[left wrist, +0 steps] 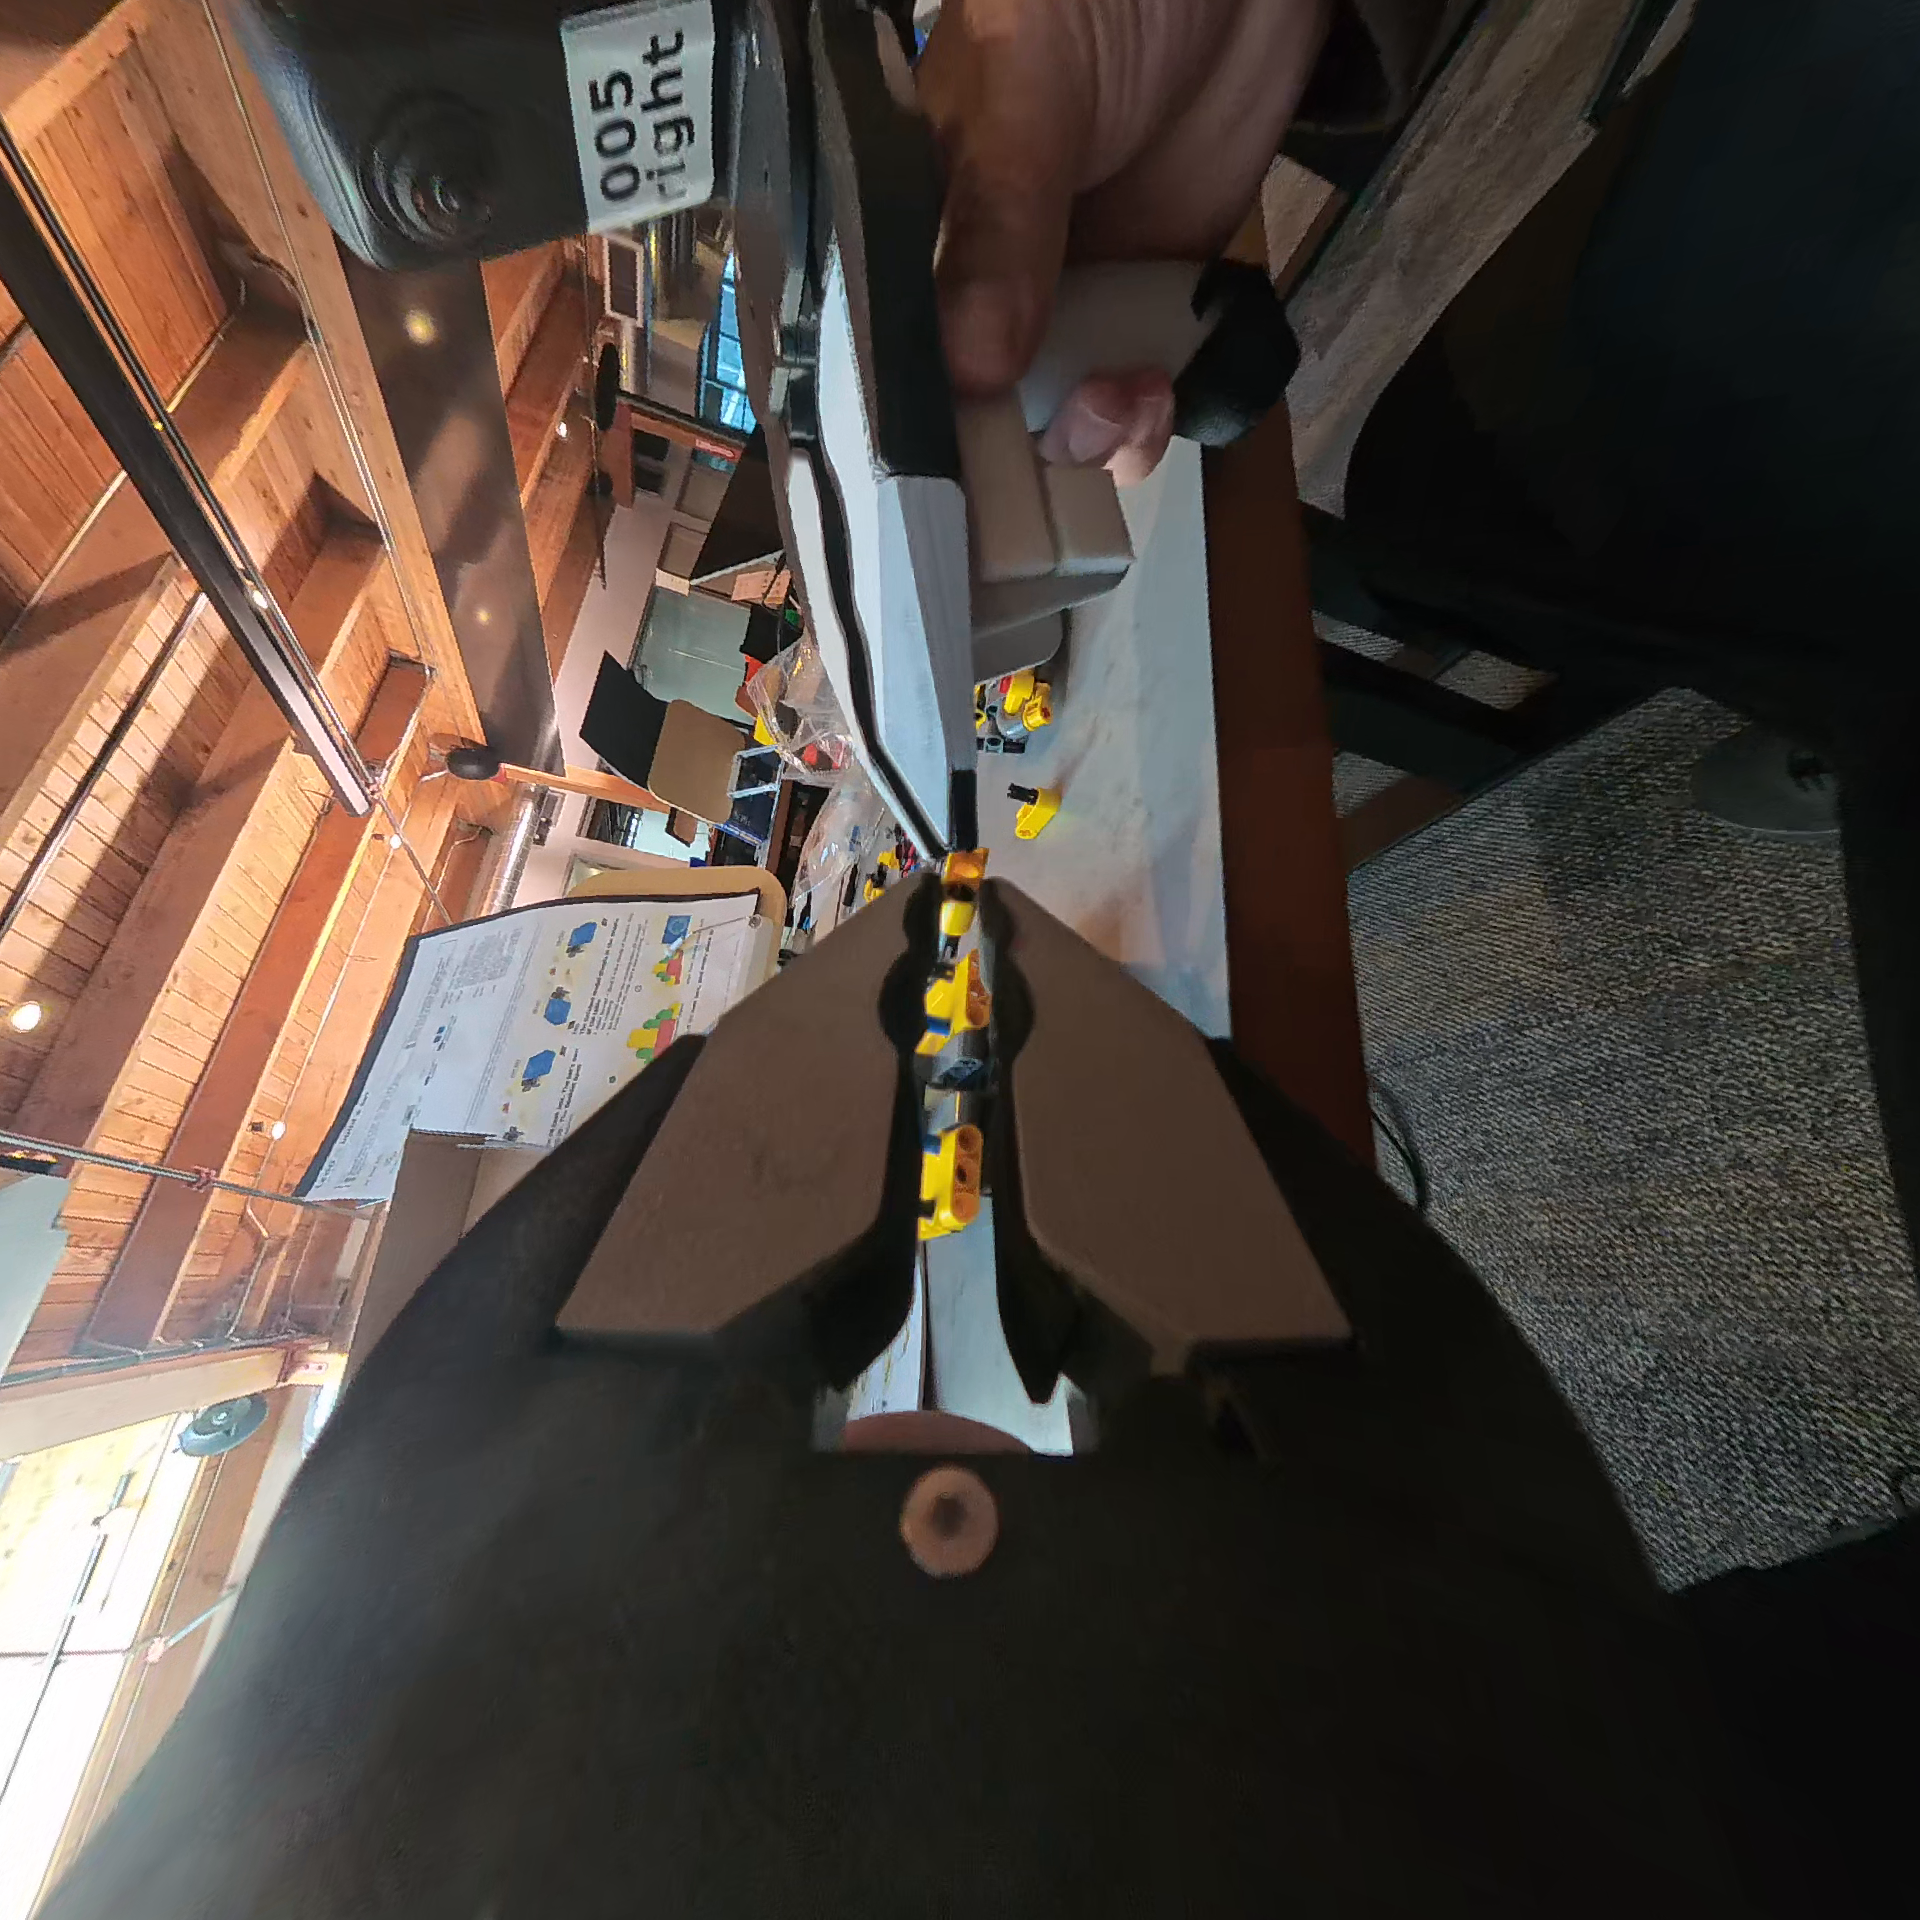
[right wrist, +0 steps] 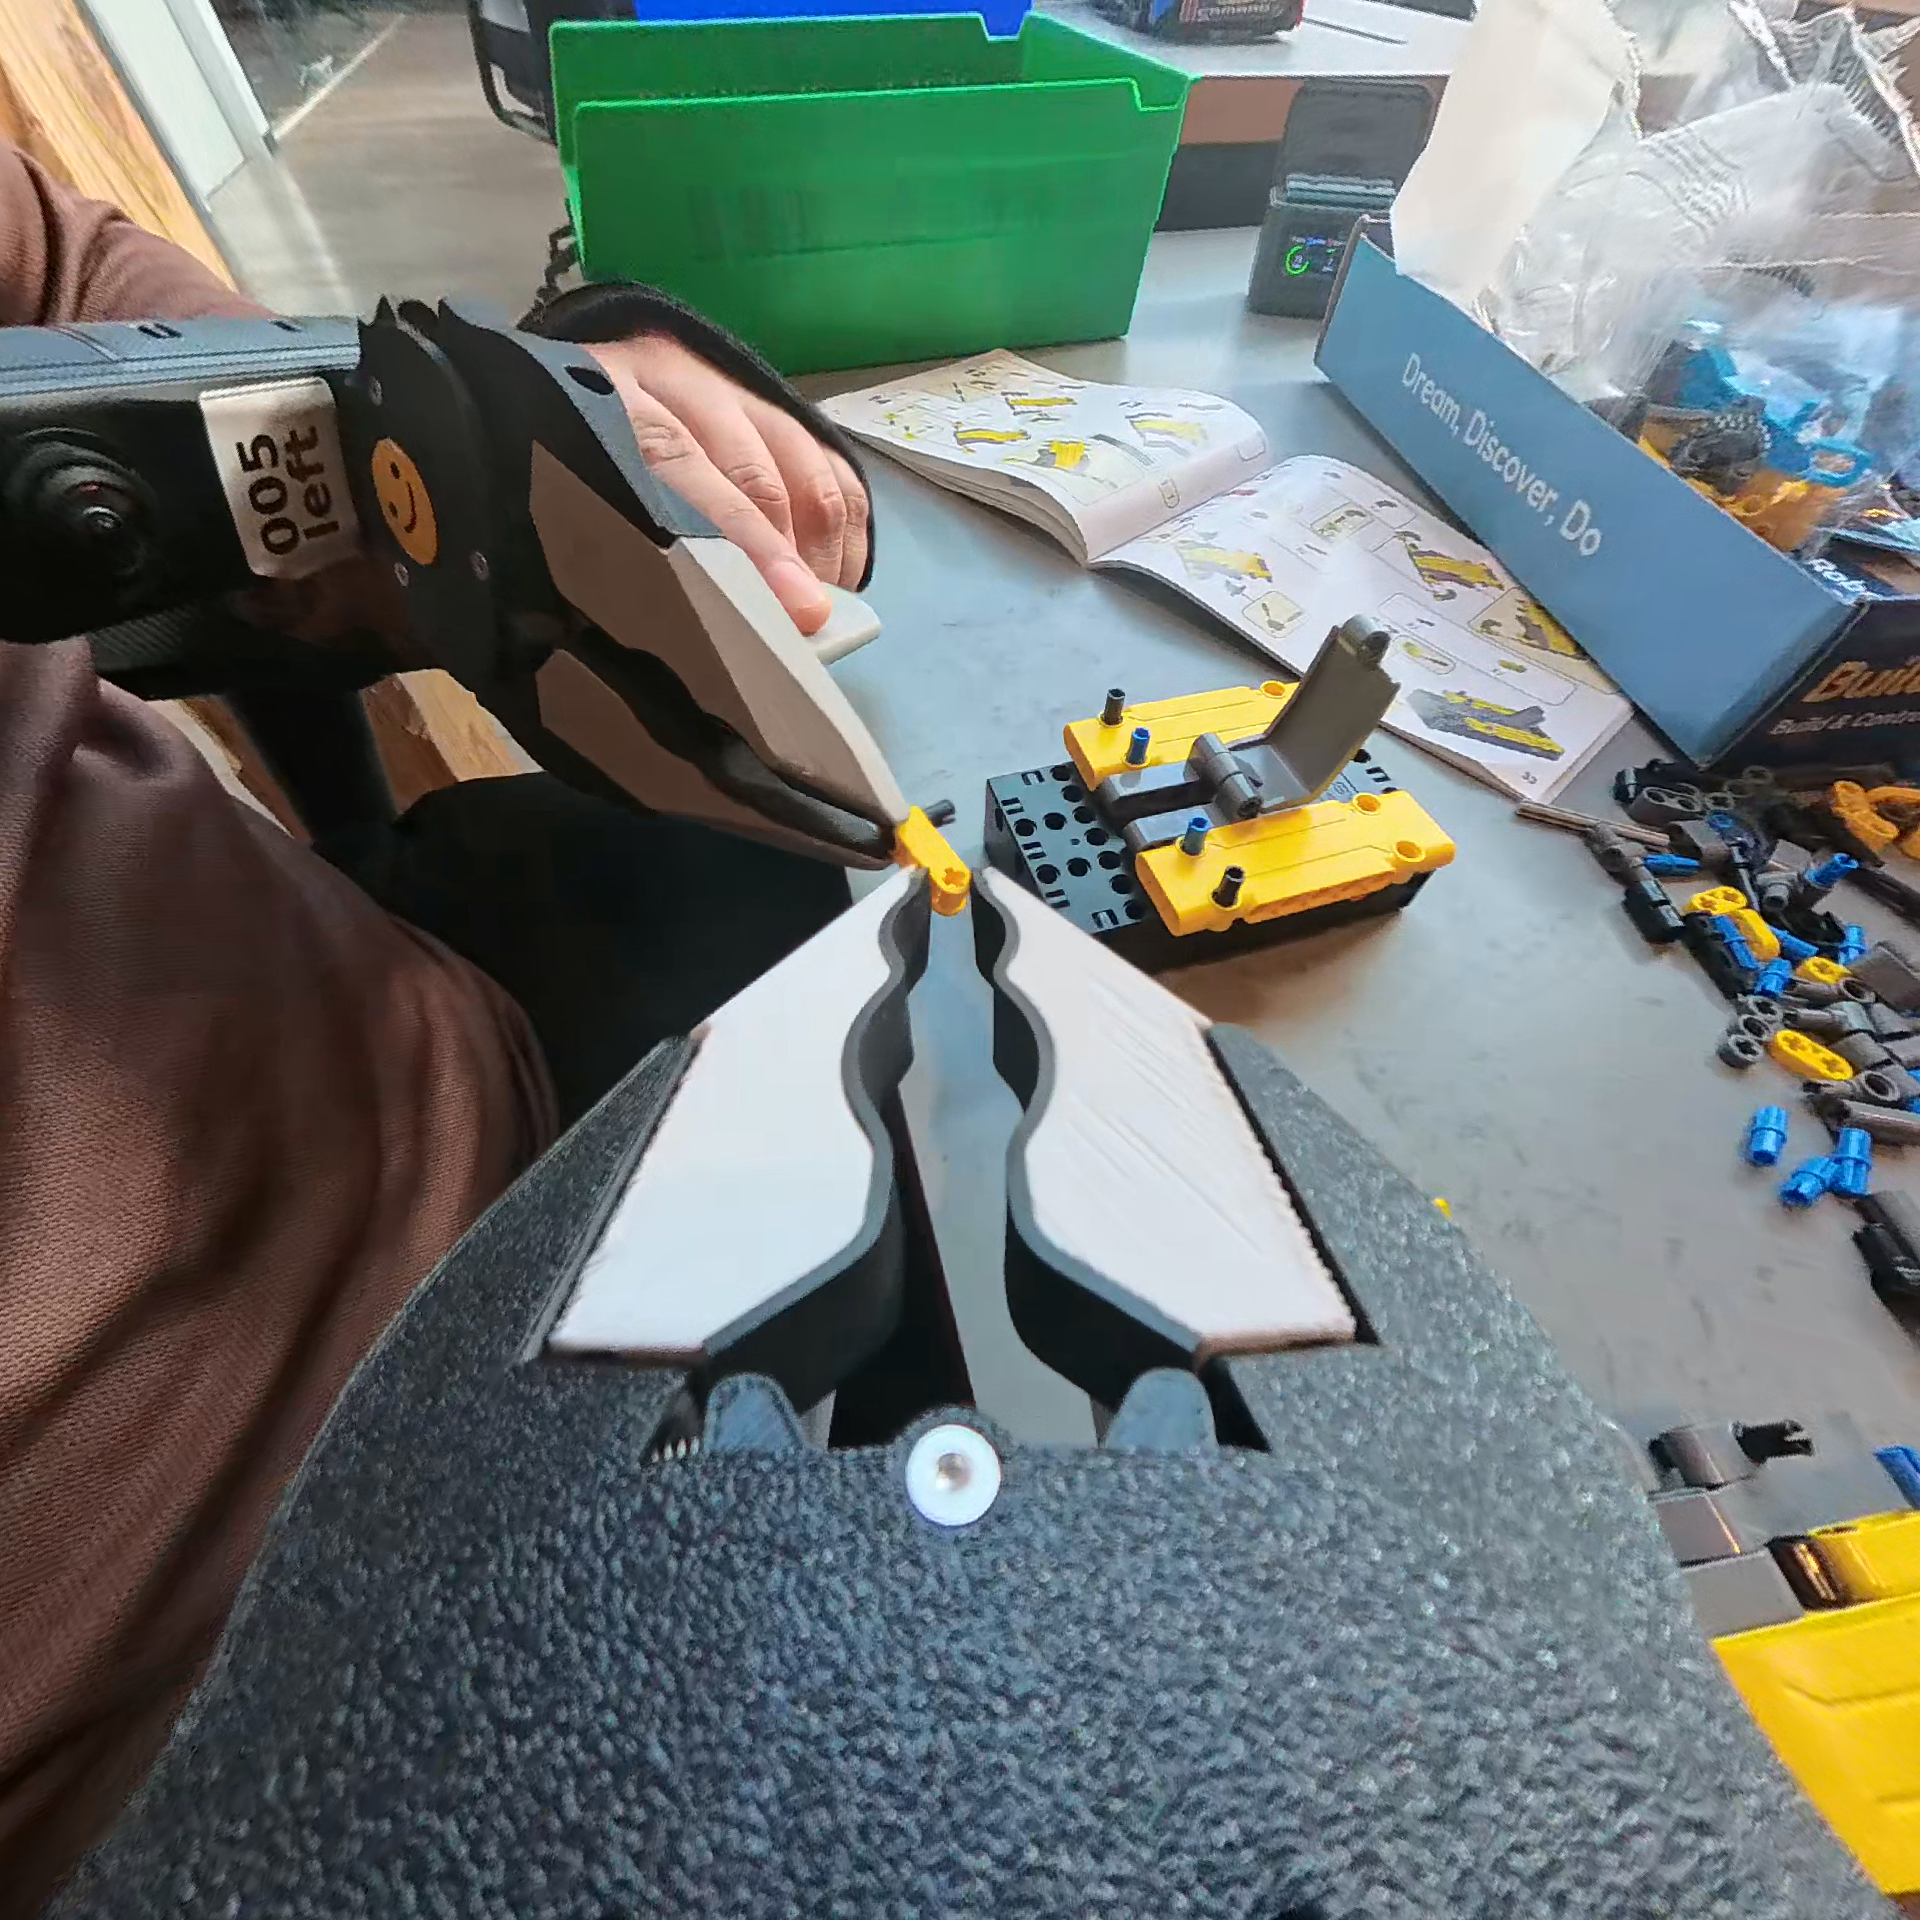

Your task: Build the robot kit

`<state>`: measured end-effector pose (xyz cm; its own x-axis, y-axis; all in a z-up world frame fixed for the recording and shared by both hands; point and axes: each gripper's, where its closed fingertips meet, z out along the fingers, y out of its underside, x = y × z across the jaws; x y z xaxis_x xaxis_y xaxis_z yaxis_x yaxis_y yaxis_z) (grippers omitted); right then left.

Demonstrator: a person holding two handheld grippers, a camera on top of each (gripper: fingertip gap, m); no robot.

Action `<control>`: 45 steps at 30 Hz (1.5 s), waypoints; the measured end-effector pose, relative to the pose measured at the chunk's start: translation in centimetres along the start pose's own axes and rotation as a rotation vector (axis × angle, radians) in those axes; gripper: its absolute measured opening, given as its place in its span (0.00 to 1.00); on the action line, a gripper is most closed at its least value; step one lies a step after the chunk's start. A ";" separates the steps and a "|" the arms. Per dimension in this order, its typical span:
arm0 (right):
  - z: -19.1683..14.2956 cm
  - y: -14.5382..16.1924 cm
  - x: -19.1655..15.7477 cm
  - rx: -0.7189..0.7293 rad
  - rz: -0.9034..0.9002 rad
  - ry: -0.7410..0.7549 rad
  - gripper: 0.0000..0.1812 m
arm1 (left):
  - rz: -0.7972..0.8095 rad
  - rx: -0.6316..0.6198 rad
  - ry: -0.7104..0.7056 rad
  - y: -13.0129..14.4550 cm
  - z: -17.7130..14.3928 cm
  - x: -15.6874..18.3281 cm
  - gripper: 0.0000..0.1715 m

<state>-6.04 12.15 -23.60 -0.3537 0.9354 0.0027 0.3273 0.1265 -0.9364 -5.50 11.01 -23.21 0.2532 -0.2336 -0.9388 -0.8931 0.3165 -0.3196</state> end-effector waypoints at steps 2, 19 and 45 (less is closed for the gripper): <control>-0.1 0.1 -0.2 0.000 0.015 -0.020 0.06 | 0.017 0.022 -0.002 -0.3 -0.1 0.1 0.02; 0.8 1.4 -0.7 -0.048 0.006 -0.071 0.02 | 0.031 0.049 0.045 0.8 0.2 0.9 0.02; 2.1 3.5 0.4 -0.242 0.099 -0.038 0.02 | -0.848 -0.311 0.918 7.7 3.4 0.7 0.68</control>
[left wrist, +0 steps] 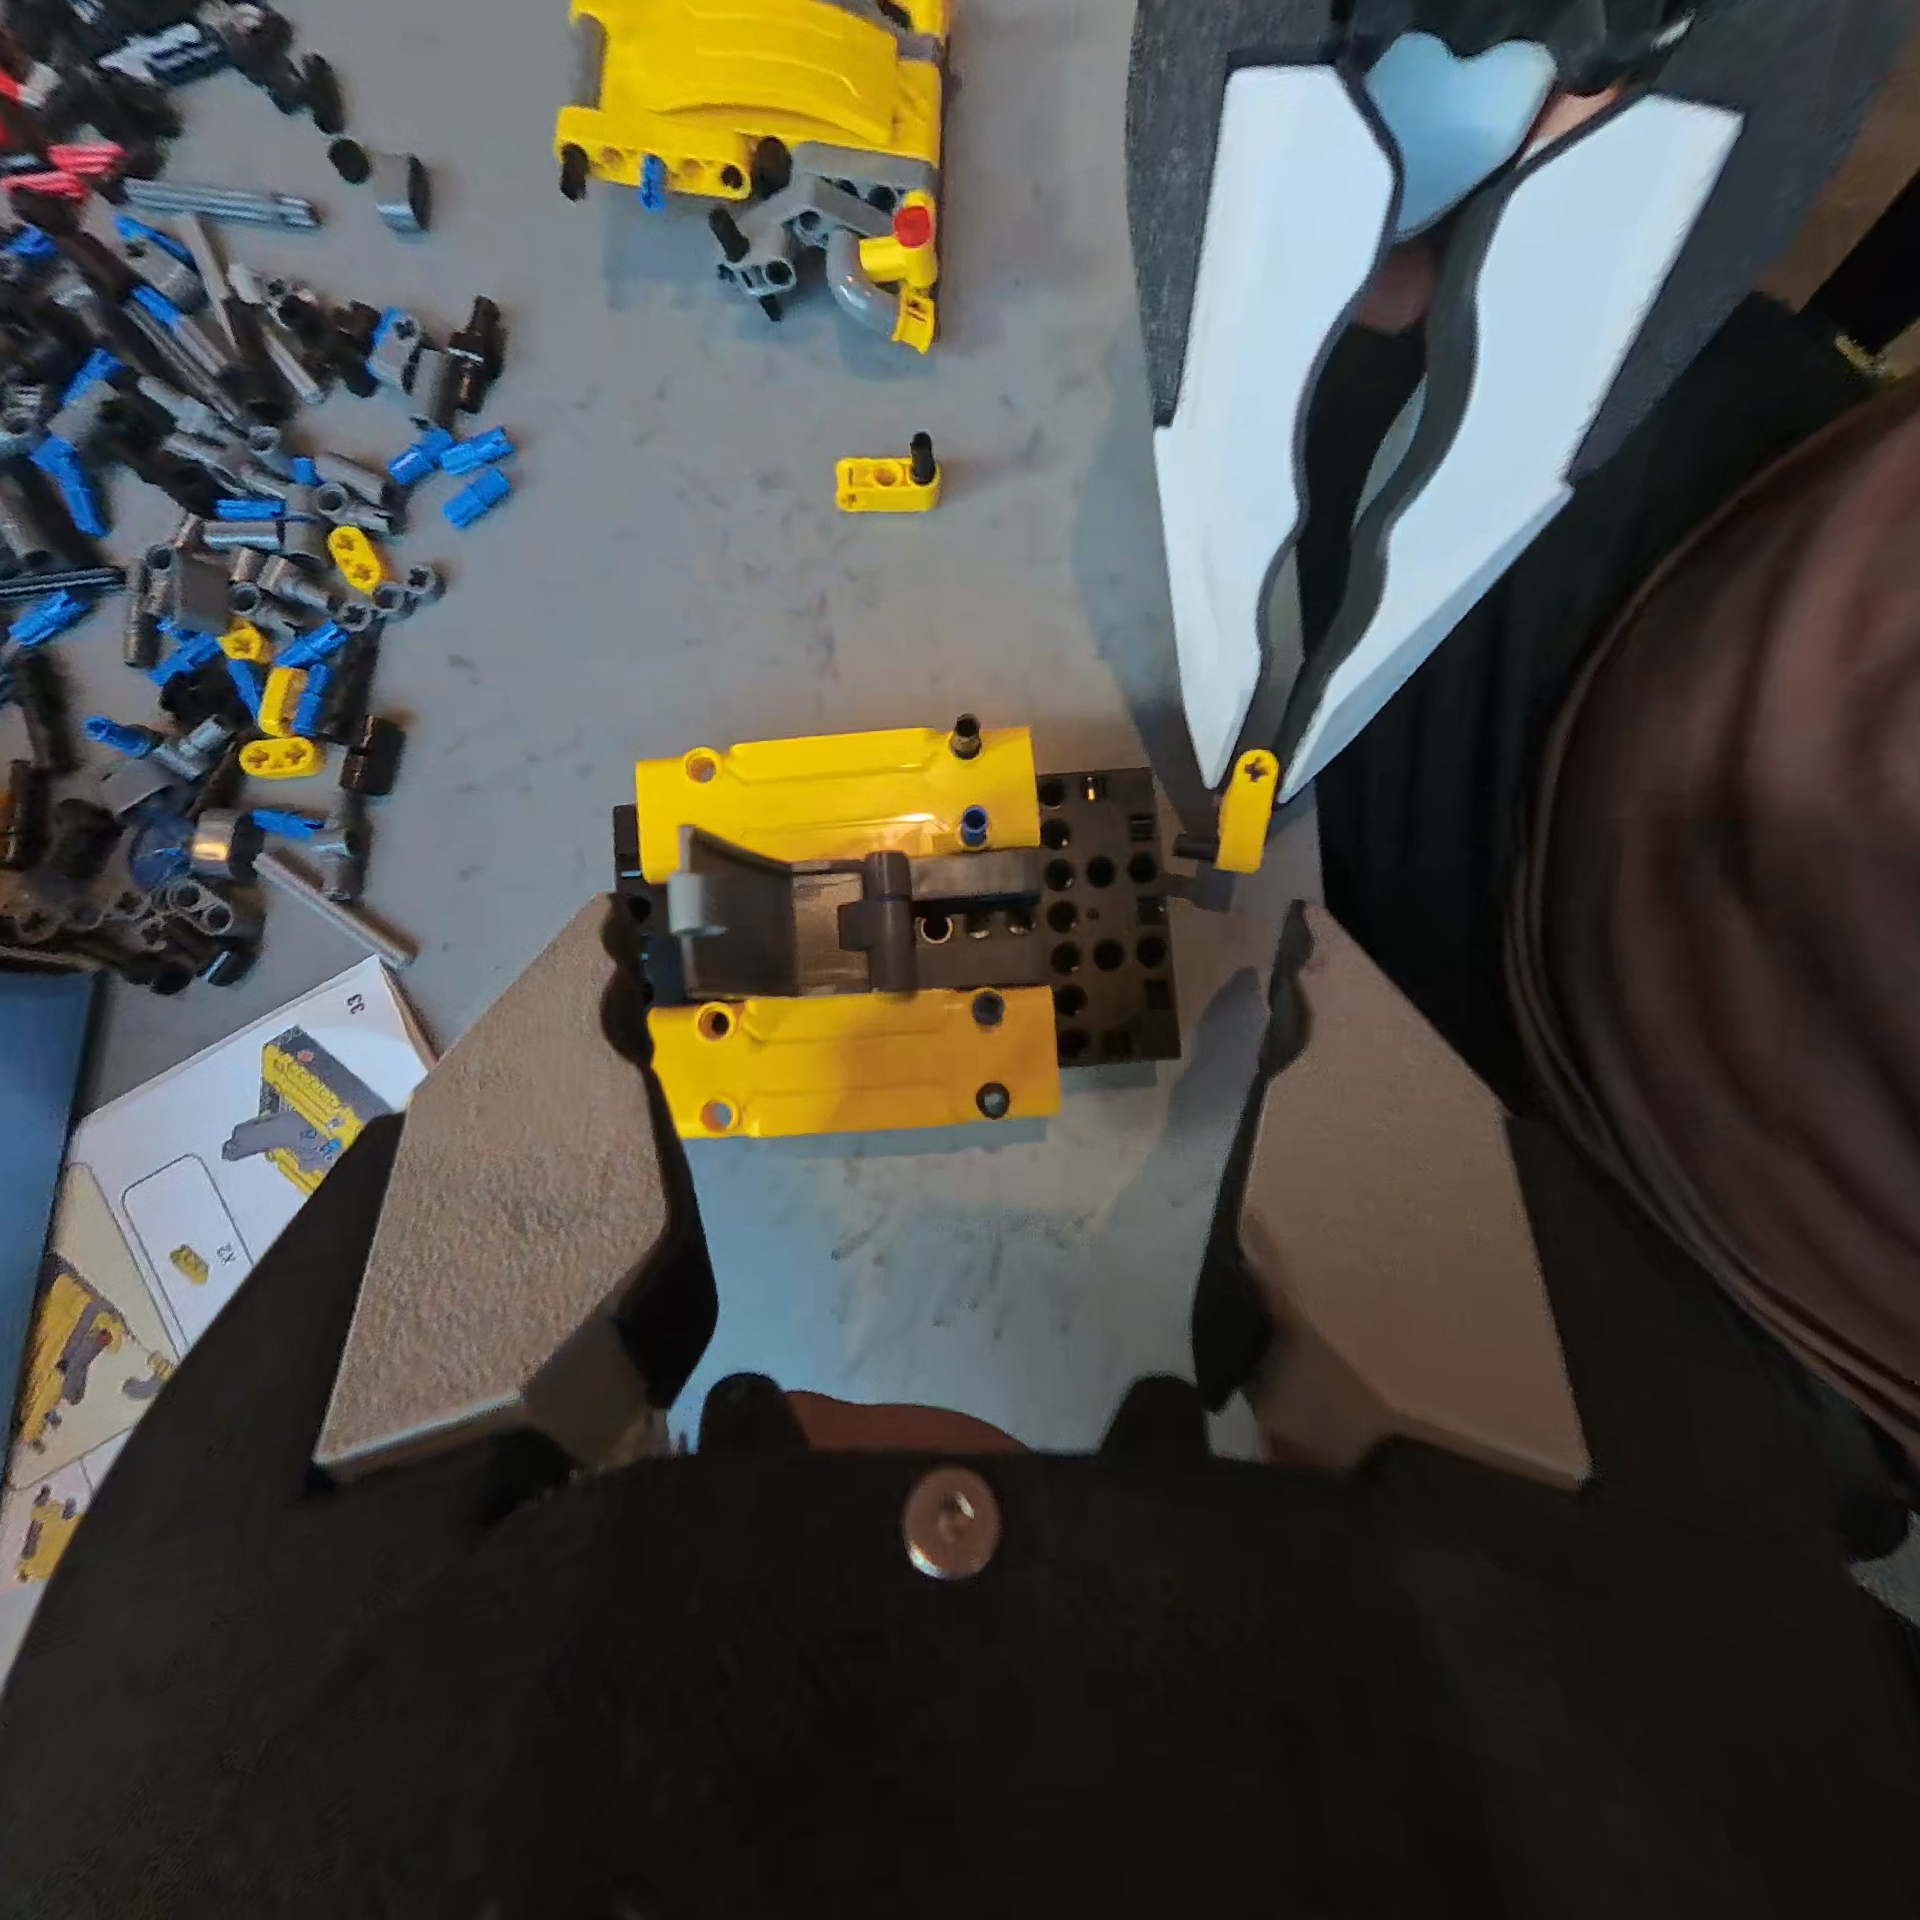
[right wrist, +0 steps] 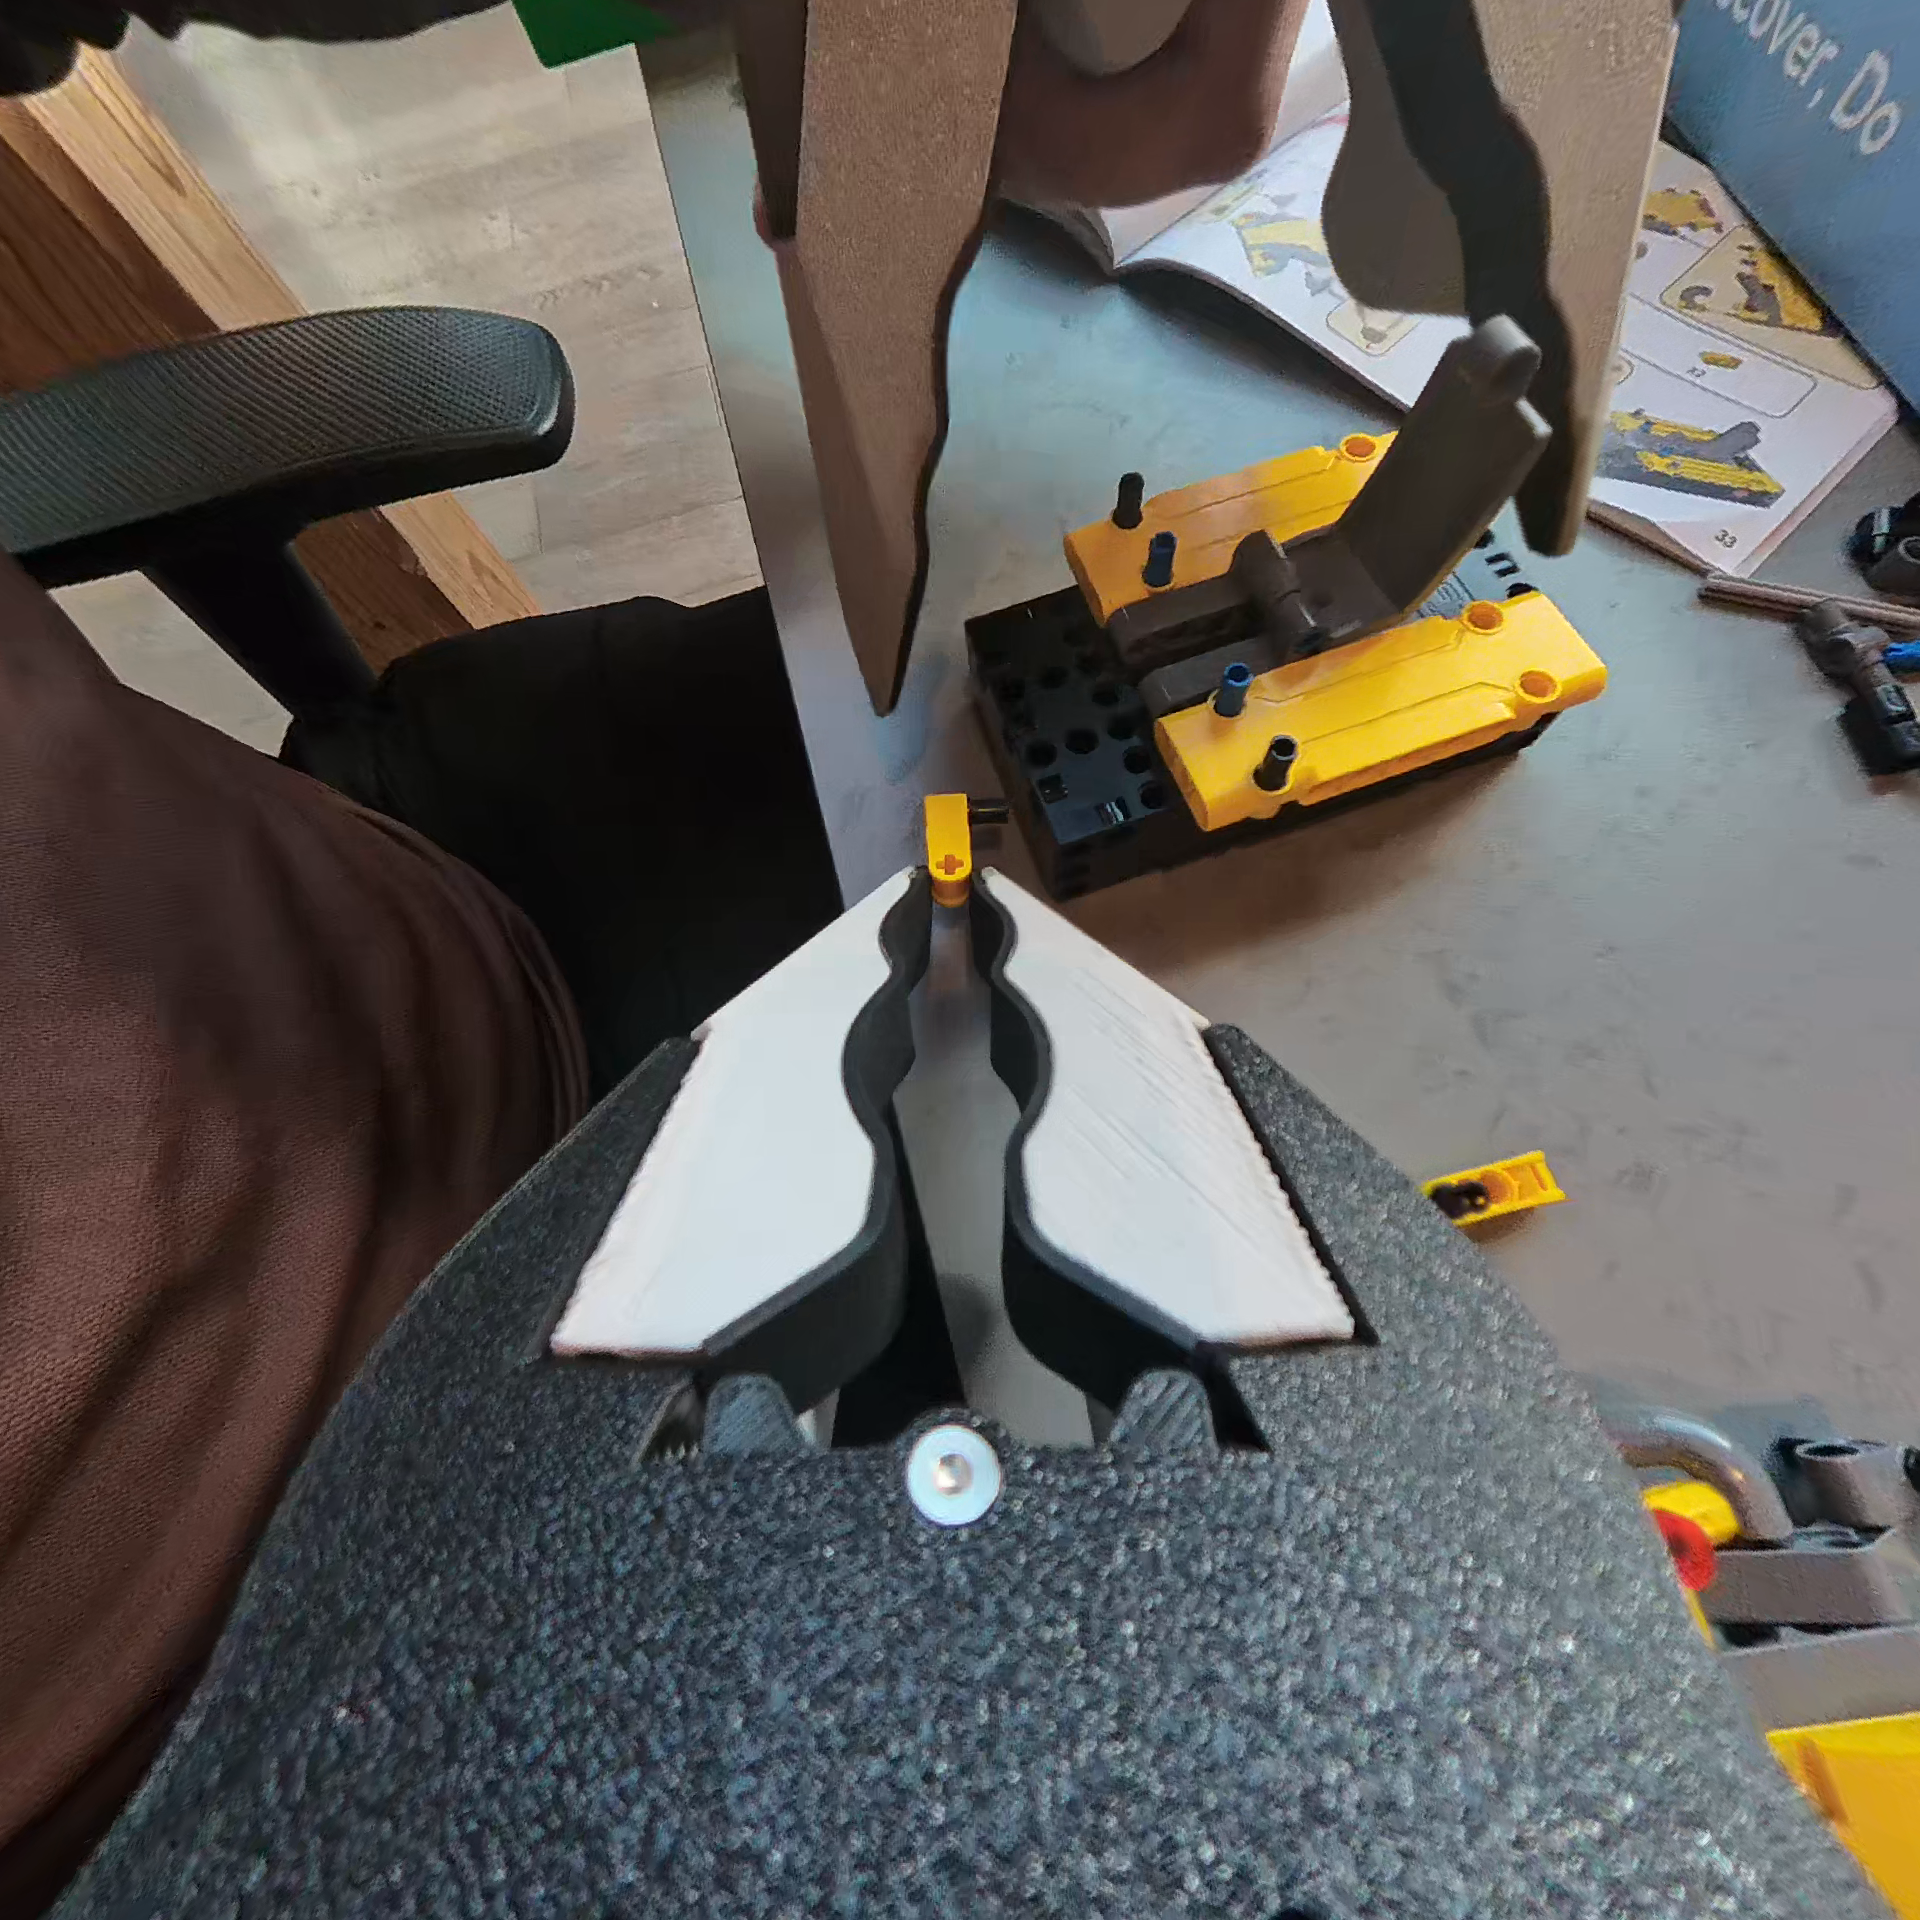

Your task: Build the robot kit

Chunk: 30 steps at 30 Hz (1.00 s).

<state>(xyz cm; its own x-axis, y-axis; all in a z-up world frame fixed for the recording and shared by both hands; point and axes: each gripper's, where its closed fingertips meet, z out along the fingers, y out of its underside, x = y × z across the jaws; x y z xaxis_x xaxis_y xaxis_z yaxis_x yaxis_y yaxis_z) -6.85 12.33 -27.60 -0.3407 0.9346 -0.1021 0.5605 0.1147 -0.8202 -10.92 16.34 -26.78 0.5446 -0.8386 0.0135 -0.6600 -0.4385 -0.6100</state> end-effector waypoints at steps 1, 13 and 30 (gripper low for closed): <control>-0.1 0.1 0.0 0.006 0.000 0.007 0.02 | 0.015 -0.029 -0.001 0.3 0.4 0.1 0.66; -0.6 0.1 -1.3 0.086 -0.042 0.023 0.02 | 0.090 -0.044 -0.105 1.3 0.4 1.2 0.59; 0.6 -0.1 -4.6 0.114 -0.123 -0.119 0.02 | -0.008 0.025 -0.157 2.5 -1.9 3.7 0.61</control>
<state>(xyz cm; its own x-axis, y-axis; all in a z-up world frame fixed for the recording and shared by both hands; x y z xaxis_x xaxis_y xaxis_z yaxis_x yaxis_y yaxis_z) -5.81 7.79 -27.42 -0.4917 0.8689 -0.0578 0.4227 0.1801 -0.8882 -11.55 11.49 -26.77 0.6254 -0.7733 -0.1042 -0.6434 -0.4355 -0.6296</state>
